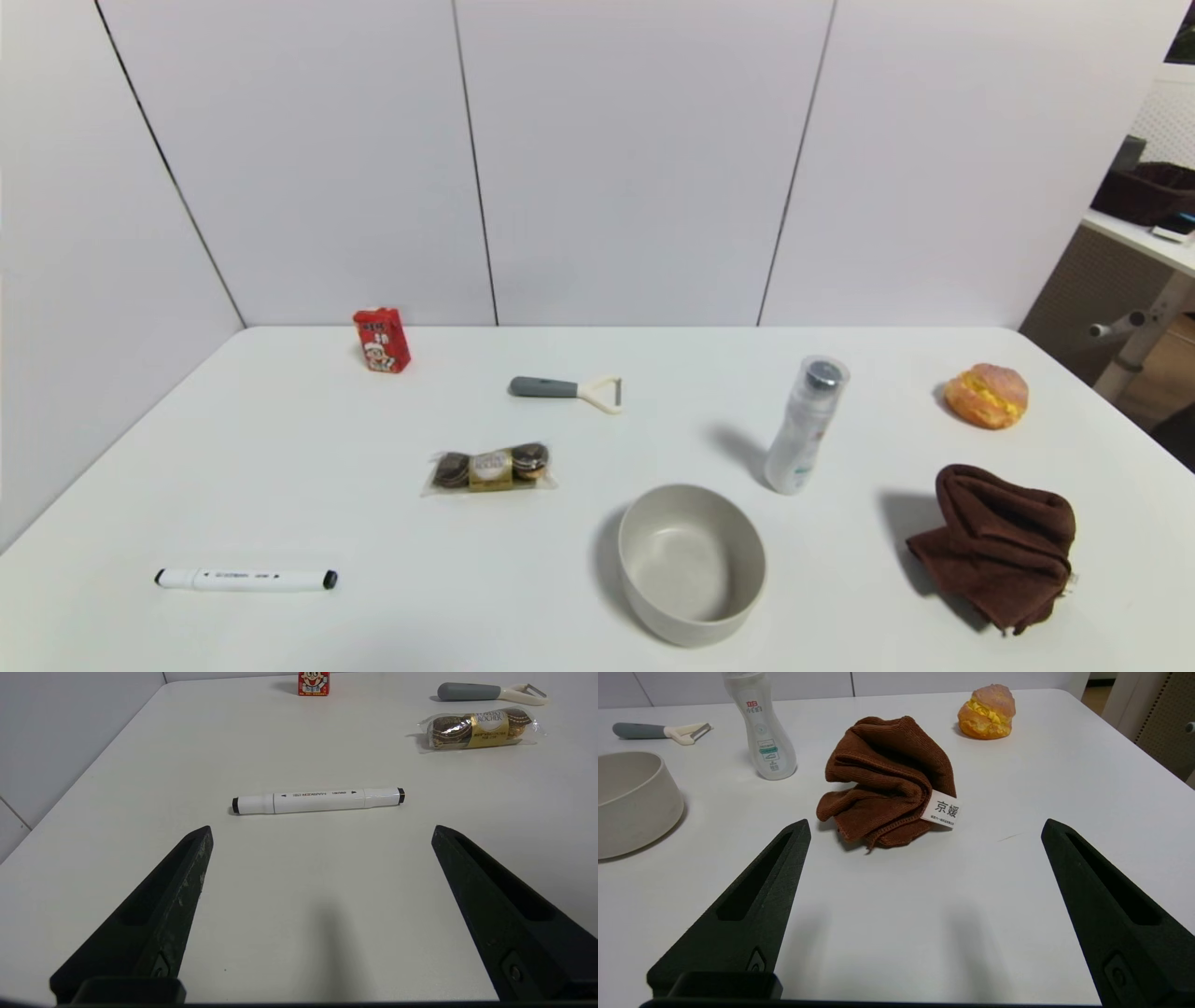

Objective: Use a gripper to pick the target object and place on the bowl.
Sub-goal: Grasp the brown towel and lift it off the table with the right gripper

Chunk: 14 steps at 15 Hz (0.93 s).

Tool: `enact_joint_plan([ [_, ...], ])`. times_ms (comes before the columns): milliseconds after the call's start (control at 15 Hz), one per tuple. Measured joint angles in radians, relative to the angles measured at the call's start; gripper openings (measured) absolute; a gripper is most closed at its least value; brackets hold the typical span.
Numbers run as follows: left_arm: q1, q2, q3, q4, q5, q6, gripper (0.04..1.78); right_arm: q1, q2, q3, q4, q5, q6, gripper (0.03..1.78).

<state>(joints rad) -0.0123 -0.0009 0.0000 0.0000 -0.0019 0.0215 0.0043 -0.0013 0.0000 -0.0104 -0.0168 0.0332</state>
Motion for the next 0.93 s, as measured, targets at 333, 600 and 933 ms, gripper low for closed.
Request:
enact_joint_plan([
  [333, 0.000, 0.000, 0.000, 0.000, 0.000, 0.000, 1.69, 0.000, 0.000, 0.000, 0.000, 0.000, 0.000, 1.71],
  [600, 0.000, 0.000, 0.000, 0.000, 0.001, 0.000, 1.69, 0.000, 0.009, -0.001, 0.024, 0.000, -0.004, 1.71],
  [933, 0.000, 0.000, 0.000, 0.000, 0.000, 0.000, 1.69, 0.009, 0.161, -0.168, 0.112, 0.004, -0.013, 1.71],
])
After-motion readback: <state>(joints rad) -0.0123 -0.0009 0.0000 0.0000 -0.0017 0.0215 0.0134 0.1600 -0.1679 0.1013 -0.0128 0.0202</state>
